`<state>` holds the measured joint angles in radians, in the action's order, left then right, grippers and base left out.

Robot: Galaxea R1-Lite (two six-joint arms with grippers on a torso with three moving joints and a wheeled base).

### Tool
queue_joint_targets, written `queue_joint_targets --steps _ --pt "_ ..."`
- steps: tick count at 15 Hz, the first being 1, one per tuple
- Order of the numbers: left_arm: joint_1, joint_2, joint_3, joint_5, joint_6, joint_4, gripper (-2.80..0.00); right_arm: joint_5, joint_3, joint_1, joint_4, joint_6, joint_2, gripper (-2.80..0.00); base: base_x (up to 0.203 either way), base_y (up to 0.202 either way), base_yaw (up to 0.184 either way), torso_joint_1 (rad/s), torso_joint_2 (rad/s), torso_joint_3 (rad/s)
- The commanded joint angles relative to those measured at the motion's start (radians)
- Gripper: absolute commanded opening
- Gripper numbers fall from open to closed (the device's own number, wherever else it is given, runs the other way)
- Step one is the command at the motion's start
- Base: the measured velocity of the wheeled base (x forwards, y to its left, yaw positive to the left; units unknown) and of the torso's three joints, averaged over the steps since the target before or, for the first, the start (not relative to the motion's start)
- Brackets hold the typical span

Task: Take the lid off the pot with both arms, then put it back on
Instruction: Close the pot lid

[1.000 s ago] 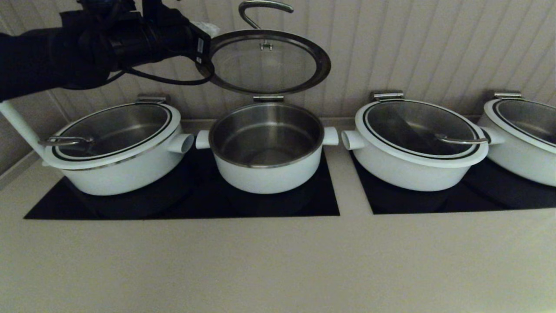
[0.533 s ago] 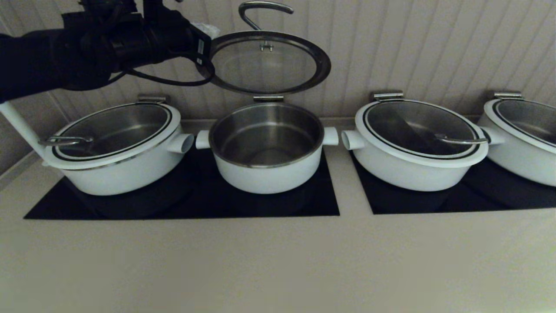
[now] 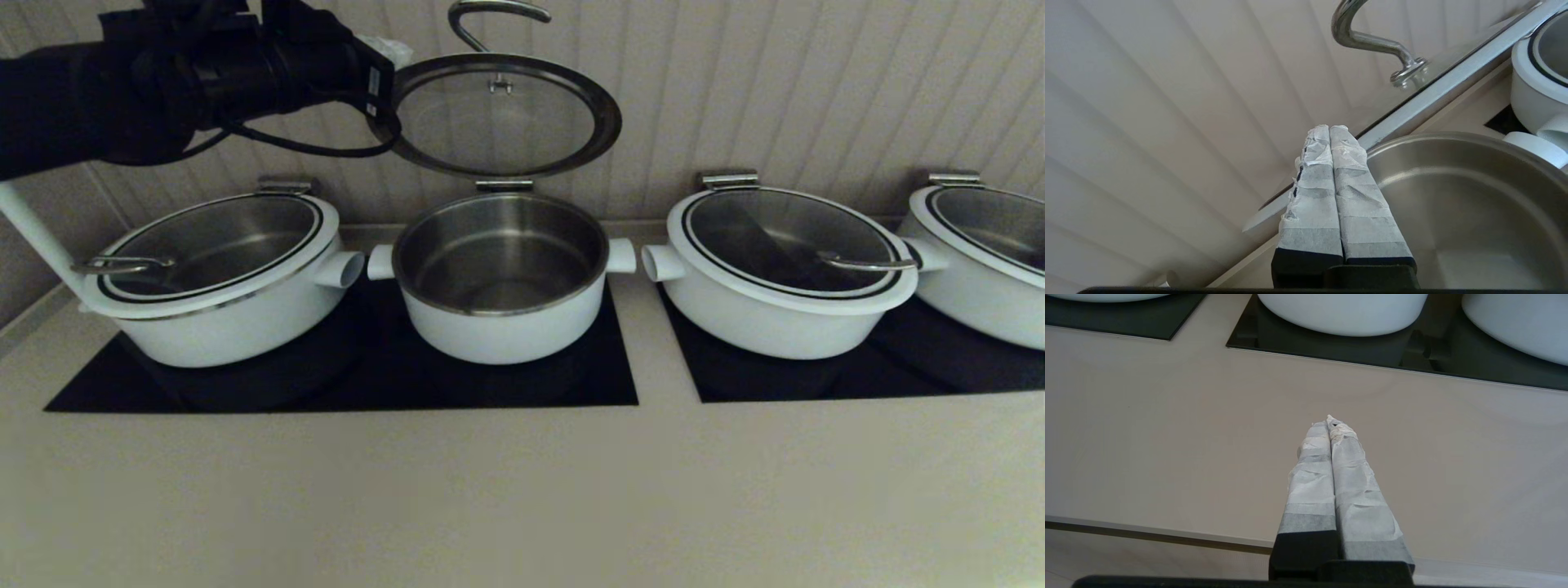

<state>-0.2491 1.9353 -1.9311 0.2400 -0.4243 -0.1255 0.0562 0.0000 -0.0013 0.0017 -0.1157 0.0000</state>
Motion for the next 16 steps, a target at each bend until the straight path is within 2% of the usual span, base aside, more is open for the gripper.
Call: queue_joint_targets --steps 1,6,12,16 --pt "-0.005 -0.018 0.011 0.001 -0.002 -0.002 -2.8 0.001 0.0 0.0 0.0 -0.001 0.002 -2.8 0.0 0.0 0.0 0.0 0.0 0.0" --pt "-0.014 -0.045 0.094 0.001 -0.002 -0.014 -2.8 0.001 0.0 0.0 0.0 0.0 0.002 -2.8 0.0 0.0 0.0 0.0 0.0 0.0" --pt "-0.038 -0.043 0.116 -0.001 -0.004 -0.014 -2.8 0.001 0.0 0.001 0.0 -0.001 0.002 -2.8 0.0 0.0 0.0 0.0 0.0 0.0" --pt "-0.047 -0.056 0.173 -0.003 -0.002 -0.016 -2.8 0.001 0.0 0.0 0.0 -0.001 0.002 -2.8 0.0 0.0 0.0 0.0 0.0 0.0"
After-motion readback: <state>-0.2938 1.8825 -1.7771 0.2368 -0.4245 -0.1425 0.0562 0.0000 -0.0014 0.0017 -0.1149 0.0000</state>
